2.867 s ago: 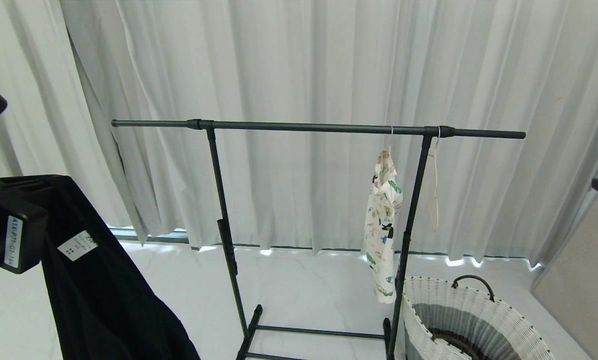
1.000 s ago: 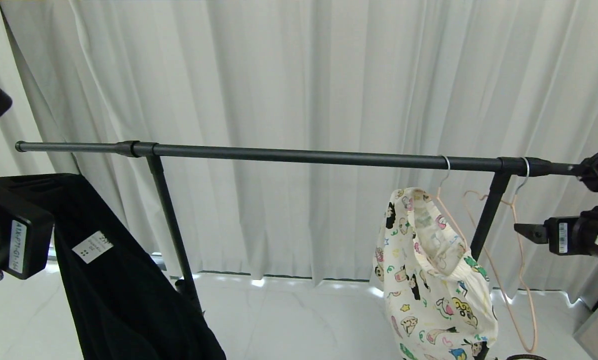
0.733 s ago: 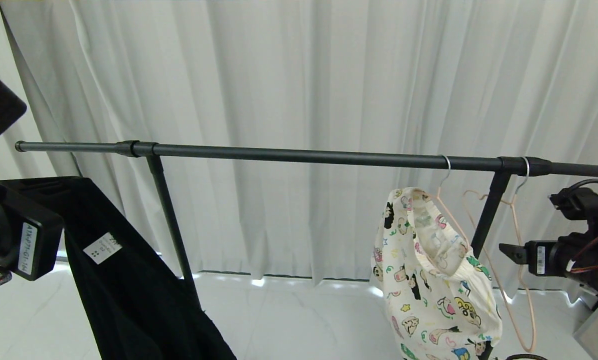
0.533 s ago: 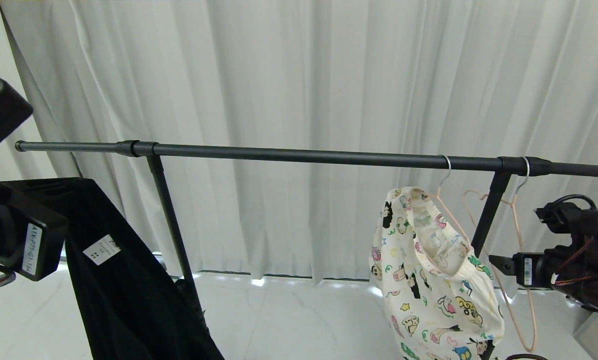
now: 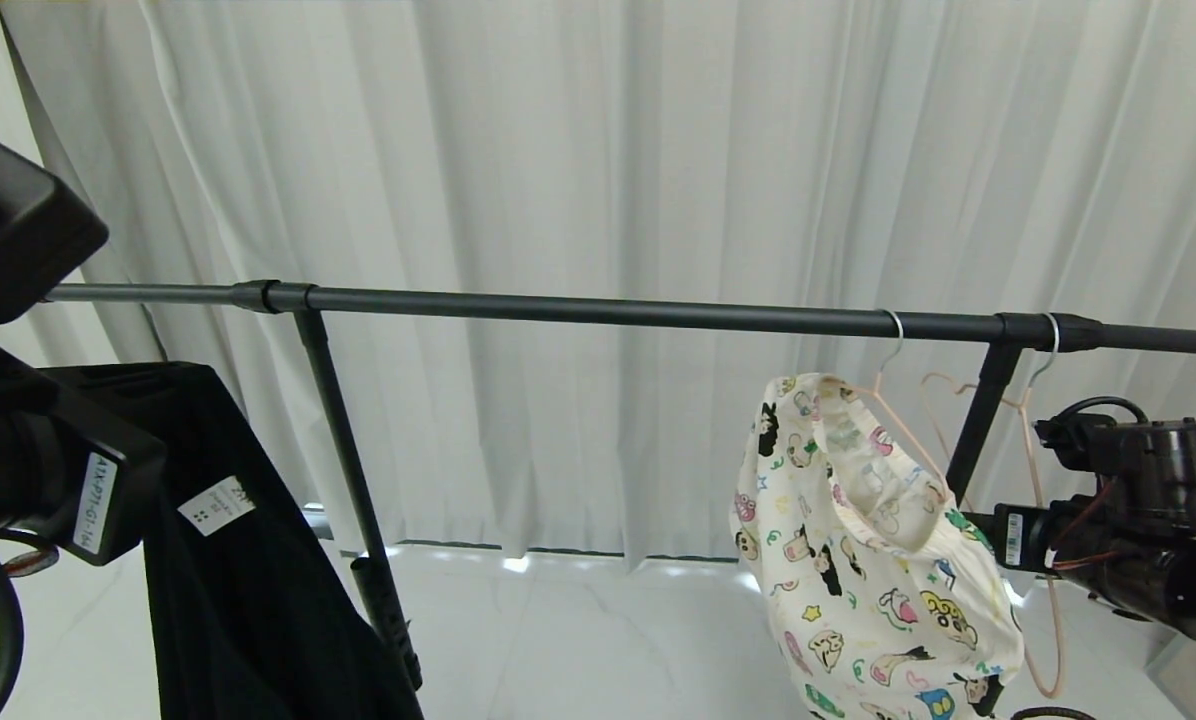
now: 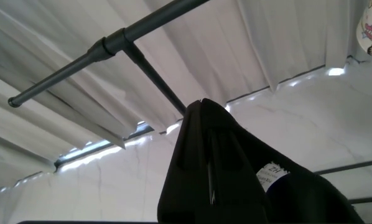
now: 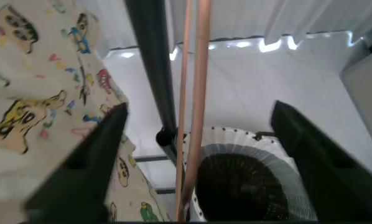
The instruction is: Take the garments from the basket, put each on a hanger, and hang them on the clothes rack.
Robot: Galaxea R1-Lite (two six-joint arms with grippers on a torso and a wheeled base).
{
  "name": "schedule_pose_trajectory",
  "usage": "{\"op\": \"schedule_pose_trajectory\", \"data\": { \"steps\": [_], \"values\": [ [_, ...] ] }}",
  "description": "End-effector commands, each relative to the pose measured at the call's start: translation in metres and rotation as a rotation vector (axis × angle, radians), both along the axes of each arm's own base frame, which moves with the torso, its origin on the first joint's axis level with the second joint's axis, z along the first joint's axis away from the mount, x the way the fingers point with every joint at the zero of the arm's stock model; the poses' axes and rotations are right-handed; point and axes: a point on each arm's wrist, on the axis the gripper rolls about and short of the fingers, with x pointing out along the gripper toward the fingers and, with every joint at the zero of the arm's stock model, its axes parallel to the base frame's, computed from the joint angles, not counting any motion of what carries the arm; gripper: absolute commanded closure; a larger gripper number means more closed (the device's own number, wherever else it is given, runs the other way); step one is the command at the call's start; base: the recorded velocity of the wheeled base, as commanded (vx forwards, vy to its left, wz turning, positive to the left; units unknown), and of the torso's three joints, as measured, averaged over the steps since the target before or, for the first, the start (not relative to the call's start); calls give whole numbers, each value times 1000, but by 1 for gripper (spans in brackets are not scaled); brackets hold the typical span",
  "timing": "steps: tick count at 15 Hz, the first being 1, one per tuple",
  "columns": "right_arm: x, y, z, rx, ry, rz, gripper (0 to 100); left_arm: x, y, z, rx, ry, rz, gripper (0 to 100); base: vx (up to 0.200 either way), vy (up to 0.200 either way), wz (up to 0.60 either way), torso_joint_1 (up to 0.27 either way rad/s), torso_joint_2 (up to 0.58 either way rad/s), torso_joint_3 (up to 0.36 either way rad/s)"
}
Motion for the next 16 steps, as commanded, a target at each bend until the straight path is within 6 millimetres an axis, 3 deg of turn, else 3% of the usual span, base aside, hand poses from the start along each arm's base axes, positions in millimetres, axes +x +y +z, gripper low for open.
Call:
{"op": "schedule_pose_trajectory", "data": {
  "steps": [1, 7, 13, 16],
  "values": [
    [2, 1, -1, -2, 3, 0, 100, 0, 0, 0, 0, 1, -1, 100, 0, 0, 0, 0, 0, 0],
    [6, 1, 7, -12, -32, -26, 100, -1, 1, 1, -3, -4, 0, 100, 0, 0, 0, 0, 0, 0],
    [-14, -4, 39, 17, -157, -24, 100, -4, 0, 1, -5, -9, -16, 100, 0, 0, 0, 0, 0, 0],
    [-24, -6, 45, 18, -181, -22, 100, -5, 0, 3, -9, -14, -22, 100, 0, 0, 0, 0, 0, 0]
  ]
}}
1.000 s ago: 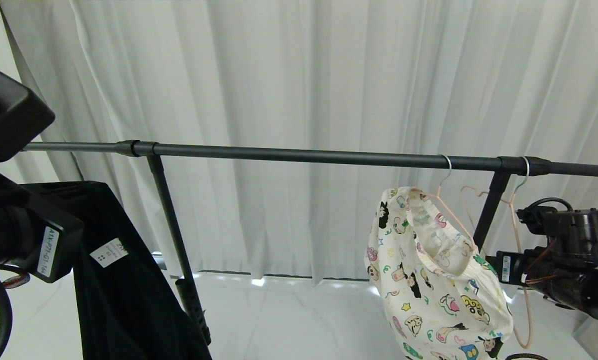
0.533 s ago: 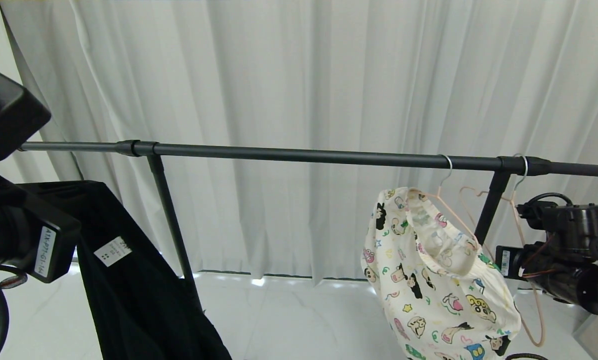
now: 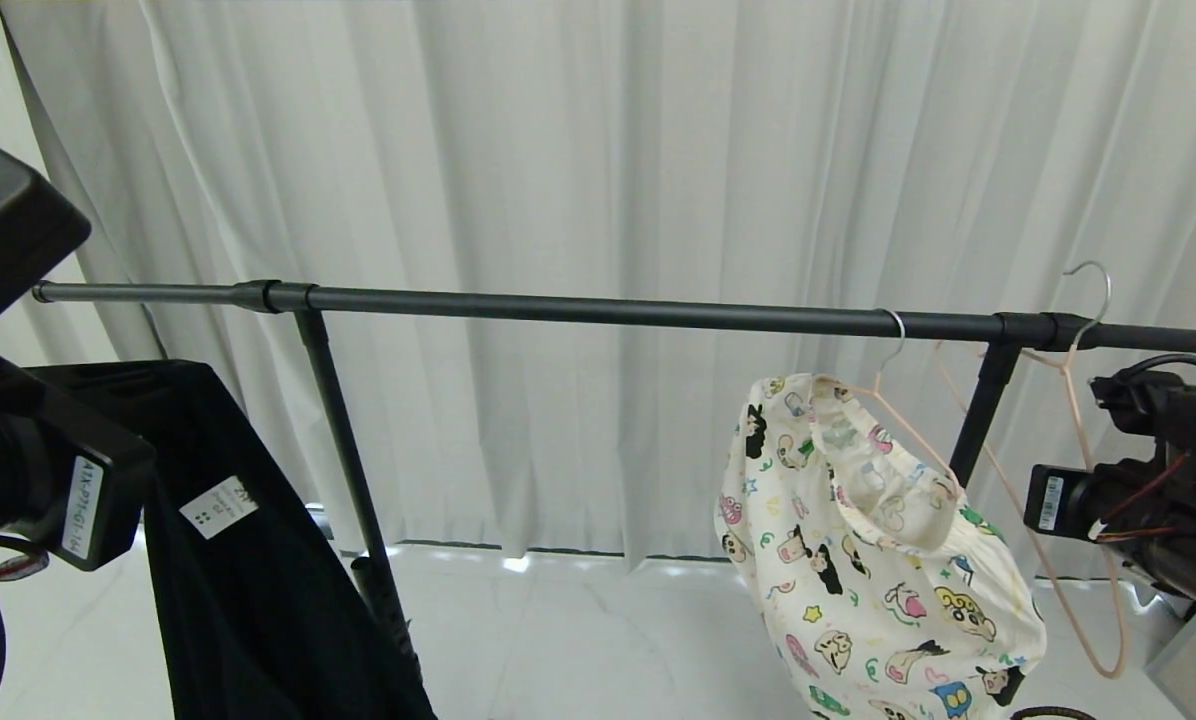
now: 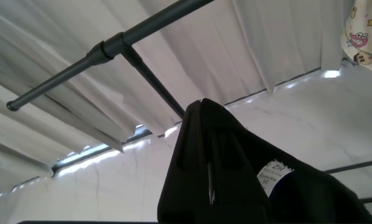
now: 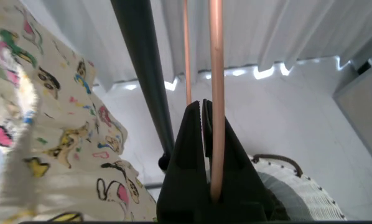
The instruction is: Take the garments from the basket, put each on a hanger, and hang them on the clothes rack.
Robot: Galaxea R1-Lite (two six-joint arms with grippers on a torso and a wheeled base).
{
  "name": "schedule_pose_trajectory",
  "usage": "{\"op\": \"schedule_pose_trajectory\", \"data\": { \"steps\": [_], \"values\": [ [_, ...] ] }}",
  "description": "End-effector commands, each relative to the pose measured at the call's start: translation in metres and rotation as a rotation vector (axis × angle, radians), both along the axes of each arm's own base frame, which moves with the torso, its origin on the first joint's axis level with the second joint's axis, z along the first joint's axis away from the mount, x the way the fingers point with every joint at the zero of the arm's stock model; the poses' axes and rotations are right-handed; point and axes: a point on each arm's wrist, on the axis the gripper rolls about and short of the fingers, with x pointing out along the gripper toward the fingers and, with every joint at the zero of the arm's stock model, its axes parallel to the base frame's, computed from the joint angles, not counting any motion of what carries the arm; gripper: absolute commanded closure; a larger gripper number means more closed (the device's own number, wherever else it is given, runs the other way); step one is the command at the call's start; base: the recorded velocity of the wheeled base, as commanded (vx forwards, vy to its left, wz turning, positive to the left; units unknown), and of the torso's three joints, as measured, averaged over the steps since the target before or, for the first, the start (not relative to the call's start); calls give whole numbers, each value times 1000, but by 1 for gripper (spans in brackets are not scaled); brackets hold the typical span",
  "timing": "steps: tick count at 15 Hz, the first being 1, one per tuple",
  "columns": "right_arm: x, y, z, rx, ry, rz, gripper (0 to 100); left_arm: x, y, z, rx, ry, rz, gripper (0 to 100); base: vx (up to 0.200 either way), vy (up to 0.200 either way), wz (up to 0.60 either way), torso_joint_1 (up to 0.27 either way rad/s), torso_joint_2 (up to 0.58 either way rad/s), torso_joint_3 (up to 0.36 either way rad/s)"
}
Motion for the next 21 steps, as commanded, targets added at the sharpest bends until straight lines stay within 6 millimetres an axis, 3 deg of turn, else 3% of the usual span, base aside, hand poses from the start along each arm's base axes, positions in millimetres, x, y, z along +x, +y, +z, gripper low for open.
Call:
{"op": "schedule_pose_trajectory", "data": {
  "steps": [1, 4, 14, 17, 21],
  "values": [
    [-13, -3, 7, -2, -33, 5, 100, -1, 1, 1, -1, -4, 1, 100, 0, 0, 0, 0, 0, 0],
    [-32, -8, 4, -28, -29, 16, 100, -2, 2, 1, -2, -10, 8, 100, 0, 0, 0, 0, 0, 0],
    [-73, -17, -3, -104, -38, 53, 100, -5, -2, 1, 5, -14, -6, 100, -200, 0, 0, 1, 3, 1],
    [-73, -17, 1, -131, -54, 74, 100, -5, -2, 1, 6, -13, -6, 100, -200, 0, 0, -5, 4, 1],
    [-64, 3, 31, -110, -166, 226, 100, -3, -3, 0, 10, -8, -8, 100, -200, 0, 0, 5, 2, 2]
  ]
}}
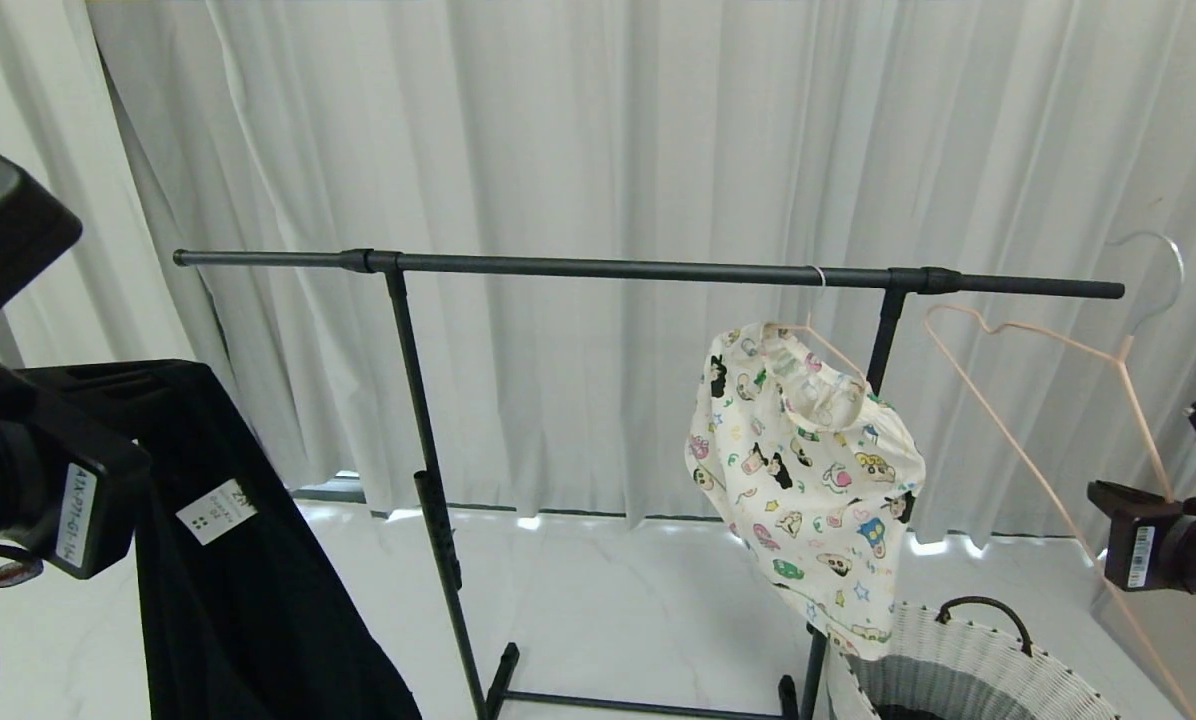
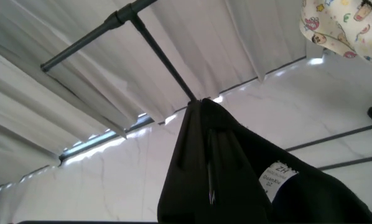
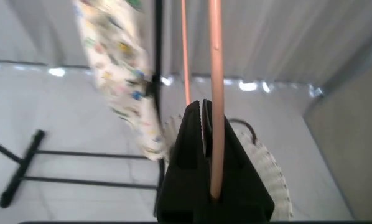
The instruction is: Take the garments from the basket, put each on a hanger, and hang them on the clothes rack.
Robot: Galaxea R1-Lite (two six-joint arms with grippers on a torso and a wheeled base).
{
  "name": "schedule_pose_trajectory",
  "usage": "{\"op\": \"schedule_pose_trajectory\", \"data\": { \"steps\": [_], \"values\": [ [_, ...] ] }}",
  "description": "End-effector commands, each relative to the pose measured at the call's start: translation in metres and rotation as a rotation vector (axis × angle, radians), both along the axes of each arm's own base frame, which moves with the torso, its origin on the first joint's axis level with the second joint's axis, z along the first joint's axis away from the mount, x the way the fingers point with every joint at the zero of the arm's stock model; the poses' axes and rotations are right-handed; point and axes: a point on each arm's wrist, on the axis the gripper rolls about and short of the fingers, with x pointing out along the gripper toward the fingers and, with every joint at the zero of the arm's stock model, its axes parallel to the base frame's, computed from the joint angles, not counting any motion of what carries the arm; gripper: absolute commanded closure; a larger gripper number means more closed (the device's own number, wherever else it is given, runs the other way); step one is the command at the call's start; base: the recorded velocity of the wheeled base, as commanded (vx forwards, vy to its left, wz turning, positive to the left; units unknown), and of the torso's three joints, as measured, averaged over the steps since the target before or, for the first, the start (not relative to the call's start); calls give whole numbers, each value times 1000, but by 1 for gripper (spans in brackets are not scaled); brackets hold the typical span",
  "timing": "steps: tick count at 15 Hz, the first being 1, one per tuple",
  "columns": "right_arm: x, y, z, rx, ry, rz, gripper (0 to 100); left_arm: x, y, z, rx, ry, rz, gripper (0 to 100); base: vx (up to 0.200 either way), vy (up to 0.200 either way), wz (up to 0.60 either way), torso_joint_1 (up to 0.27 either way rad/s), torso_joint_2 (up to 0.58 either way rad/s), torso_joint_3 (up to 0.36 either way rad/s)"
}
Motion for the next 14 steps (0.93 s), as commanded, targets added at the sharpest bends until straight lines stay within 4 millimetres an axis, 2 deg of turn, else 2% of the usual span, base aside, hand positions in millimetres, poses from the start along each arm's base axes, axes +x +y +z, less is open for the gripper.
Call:
{"op": "schedule_pose_trajectory", "data": {
  "steps": [1, 3, 5, 7, 9, 11, 14],
  "values": [
    [1, 17, 16, 21, -55, 100, 100, 1, -1, 0, 3, 3, -2, 100, -200, 0, 0, 2, 2, 2],
    [-7, 43, 24, 36, -76, 254, 100, 0, -2, -1, 4, 5, -11, 100, -100, 0, 0, 4, 1, 4],
    [-22, 64, 20, 34, -58, 400, 100, -1, -4, -1, 4, 5, -28, 100, 0, 0, 0, 0, 0, 0],
    [-51, 88, 6, 1, 13, 618, 100, 0, -6, -3, 10, 13, -34, 100, 0, 0, 0, 0, 0, 0],
    [-71, 99, -8, -40, 64, 750, 100, 5, -8, -6, 11, 31, -17, 100, 0, 0, 0, 0, 0, 0],
    [-87, 109, -14, -53, 87, 858, 100, 19, -10, -17, -25, 82, 61, 100, 0, 0, 0, 0, 0, 0],
    [-99, 121, -20, -53, 128, 939, 100, 42, -27, -34, -118, 147, 196, 100, 0, 0, 0, 0, 0, 0]
  ]
}}
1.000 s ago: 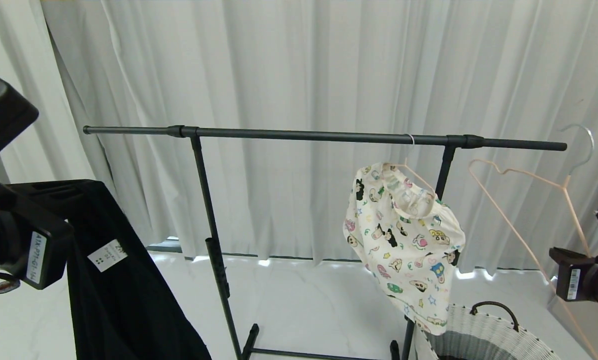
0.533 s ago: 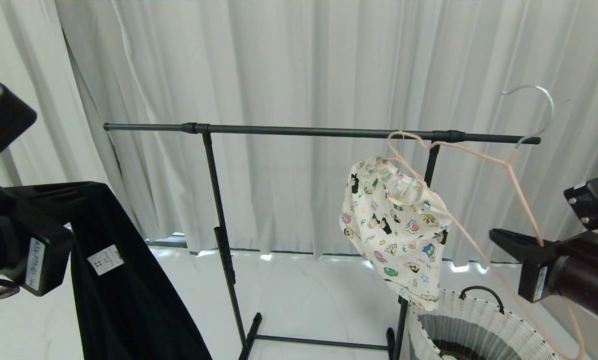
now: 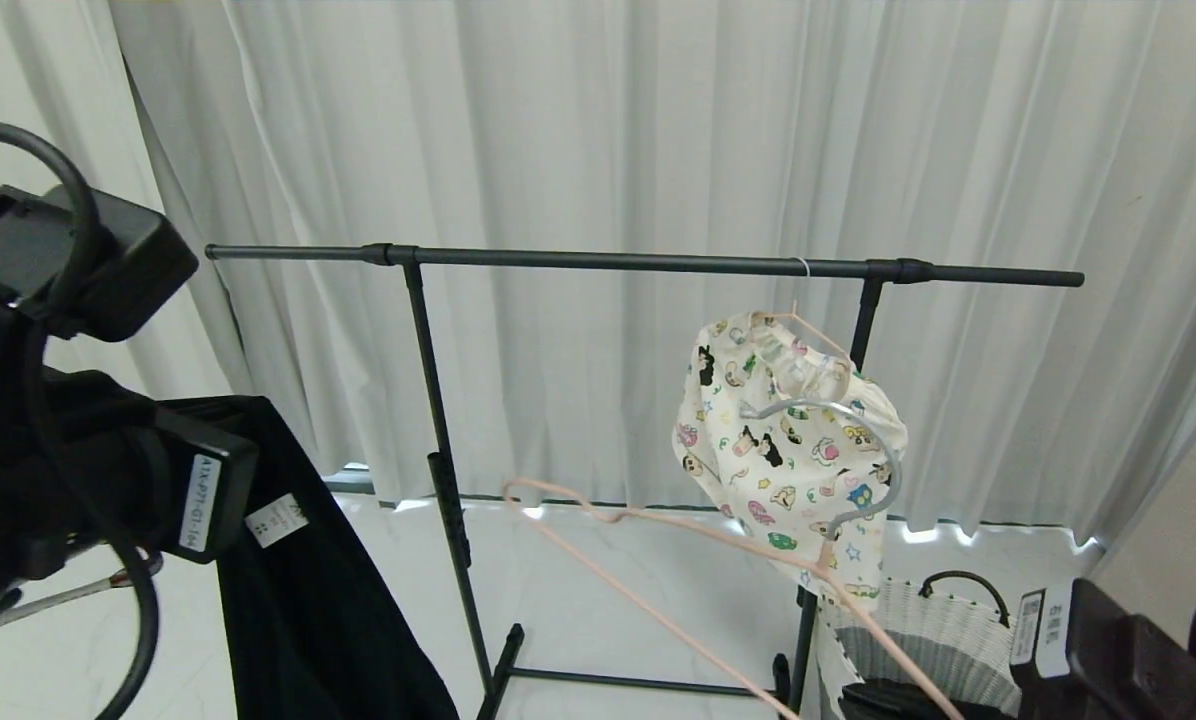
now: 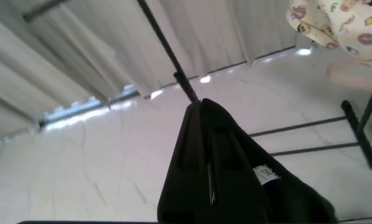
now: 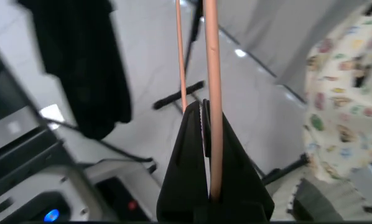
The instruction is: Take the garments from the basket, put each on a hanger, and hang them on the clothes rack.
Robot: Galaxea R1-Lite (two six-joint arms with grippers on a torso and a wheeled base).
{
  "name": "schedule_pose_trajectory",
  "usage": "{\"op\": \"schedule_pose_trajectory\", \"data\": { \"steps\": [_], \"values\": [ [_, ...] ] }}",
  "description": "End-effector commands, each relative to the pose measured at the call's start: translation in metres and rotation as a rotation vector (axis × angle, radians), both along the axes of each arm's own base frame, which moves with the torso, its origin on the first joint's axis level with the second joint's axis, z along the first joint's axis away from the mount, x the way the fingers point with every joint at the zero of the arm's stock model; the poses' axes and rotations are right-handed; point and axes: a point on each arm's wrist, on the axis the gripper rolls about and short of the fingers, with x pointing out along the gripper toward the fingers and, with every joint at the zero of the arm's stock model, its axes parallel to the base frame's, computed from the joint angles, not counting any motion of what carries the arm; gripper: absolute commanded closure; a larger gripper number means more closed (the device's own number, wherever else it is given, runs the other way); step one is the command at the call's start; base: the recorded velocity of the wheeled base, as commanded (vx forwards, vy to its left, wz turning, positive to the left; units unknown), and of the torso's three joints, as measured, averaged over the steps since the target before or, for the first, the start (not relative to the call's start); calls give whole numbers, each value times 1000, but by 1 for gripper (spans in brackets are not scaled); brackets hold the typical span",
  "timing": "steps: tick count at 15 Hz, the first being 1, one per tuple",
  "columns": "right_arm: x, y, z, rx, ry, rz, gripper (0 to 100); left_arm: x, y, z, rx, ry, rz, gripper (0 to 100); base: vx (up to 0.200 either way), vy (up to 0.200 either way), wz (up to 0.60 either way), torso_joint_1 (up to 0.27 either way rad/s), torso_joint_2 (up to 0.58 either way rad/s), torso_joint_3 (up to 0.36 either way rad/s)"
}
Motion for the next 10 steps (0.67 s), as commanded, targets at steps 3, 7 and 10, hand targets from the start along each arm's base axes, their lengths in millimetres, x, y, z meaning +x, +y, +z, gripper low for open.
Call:
{"op": "schedule_pose_trajectory", "data": {
  "steps": [3, 7, 10],
  "values": [
    [-8, 13, -4, -23, 18, 61, 100, 22, -22, -22, -3, 51, 120, 100, 0, 0, 0, 0, 0, 0],
    [-8, 18, 6, 31, 44, 119, 100, 17, -26, -27, -6, 65, 98, 100, 0, 0, 0, 0, 0, 0],
    [-8, 18, 7, 43, 56, 148, 100, 17, -25, -39, 25, 92, 95, 100, 0, 0, 0, 0, 0, 0]
  ]
}}
